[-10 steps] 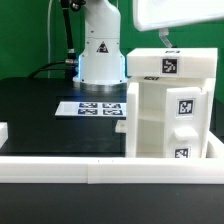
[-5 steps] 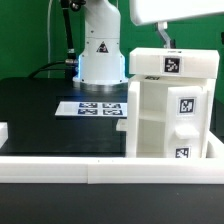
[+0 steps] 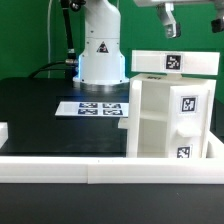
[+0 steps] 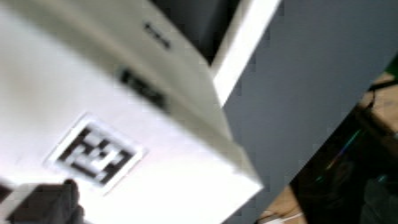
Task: Assemble cabinet
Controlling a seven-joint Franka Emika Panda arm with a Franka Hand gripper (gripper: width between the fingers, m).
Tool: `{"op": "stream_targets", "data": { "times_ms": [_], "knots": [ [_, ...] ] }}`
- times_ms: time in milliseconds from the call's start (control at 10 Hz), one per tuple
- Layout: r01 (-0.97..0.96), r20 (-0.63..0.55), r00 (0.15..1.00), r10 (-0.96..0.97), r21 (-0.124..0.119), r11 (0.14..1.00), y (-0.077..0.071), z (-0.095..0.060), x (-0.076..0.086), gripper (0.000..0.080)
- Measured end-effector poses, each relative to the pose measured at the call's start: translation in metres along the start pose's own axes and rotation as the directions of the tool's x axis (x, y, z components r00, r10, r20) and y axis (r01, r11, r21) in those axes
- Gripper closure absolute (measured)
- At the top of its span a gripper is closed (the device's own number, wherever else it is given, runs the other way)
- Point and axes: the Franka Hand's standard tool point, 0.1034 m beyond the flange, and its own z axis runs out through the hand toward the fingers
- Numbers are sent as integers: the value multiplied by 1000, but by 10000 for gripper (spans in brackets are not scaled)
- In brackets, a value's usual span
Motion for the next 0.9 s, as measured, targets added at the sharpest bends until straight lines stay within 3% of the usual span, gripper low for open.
{"op": "stream_targets", "data": {
  "times_ms": [100,300,500,900],
  "knots": [
    [131,3,991,-131,-5,991,11,4,-1,2],
    [221,14,975,-220,-9,975,12,4,-3,2],
    [387,39,921,-387,-4,922,22,9,-6,2],
    [495,82,866,-493,-6,869,19,24,-11,2]
  ]
}}
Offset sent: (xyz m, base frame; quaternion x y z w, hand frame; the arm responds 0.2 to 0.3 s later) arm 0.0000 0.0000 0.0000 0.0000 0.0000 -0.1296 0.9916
